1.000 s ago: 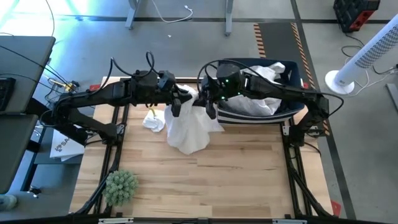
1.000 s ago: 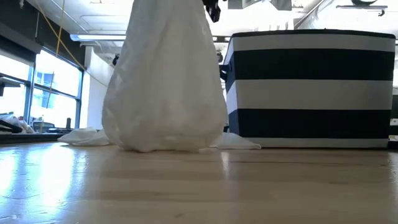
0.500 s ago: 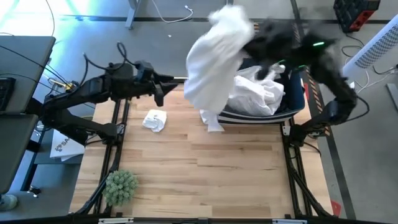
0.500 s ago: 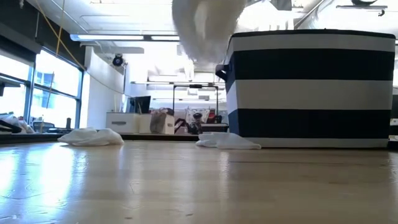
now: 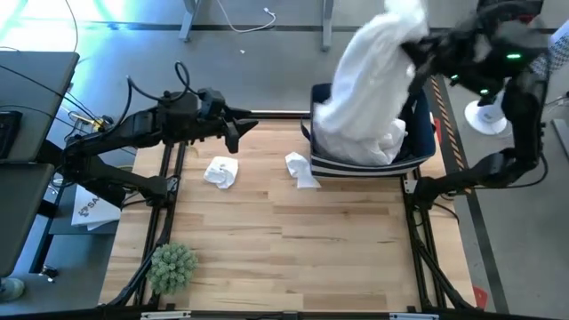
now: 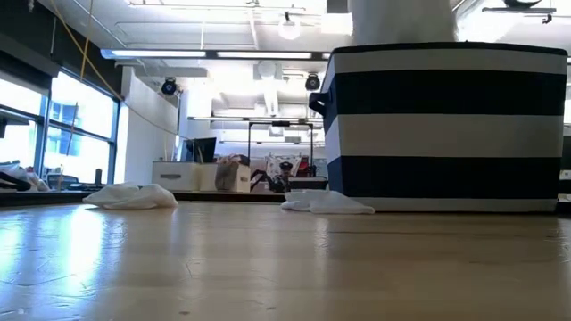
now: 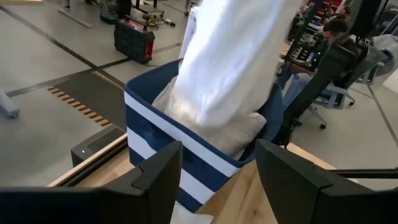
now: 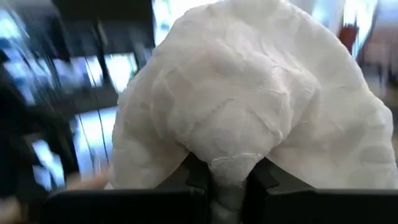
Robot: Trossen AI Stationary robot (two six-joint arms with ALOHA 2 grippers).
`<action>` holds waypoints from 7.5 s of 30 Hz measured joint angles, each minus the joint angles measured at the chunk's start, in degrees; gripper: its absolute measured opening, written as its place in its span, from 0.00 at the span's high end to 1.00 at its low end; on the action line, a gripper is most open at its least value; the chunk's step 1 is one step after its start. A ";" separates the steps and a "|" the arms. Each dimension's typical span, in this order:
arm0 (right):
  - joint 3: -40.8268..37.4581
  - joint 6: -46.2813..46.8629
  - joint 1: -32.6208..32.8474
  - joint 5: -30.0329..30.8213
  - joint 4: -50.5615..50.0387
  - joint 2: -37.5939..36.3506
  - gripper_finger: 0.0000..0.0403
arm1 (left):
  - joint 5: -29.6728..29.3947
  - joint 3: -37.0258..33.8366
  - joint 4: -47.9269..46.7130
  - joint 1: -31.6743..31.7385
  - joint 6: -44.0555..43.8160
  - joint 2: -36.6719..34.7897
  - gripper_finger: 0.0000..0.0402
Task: Sort clothes
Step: Put the white dress into the blue laundry organizer, then put the white sock into the blue laundry organizer
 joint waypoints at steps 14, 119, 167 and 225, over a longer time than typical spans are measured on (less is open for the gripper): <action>-53.58 8.90 -7.35 -4.42 -4.28 -5.12 0.92 | 0.02 0.00 -0.61 0.00 -0.06 0.04 0.50; -20.56 8.36 17.05 -19.54 16.39 18.12 0.98 | 7.35 -7.41 8.27 -6.27 -2.22 1.23 0.69; -27.07 11.96 -14.57 -13.47 -18.63 -1.29 0.54 | -0.81 -10.60 0.33 -4.58 1.77 22.54 0.55; -25.45 1.52 19.41 -15.50 8.90 17.36 0.54 | 13.59 -10.47 10.91 -3.62 4.63 6.88 1.00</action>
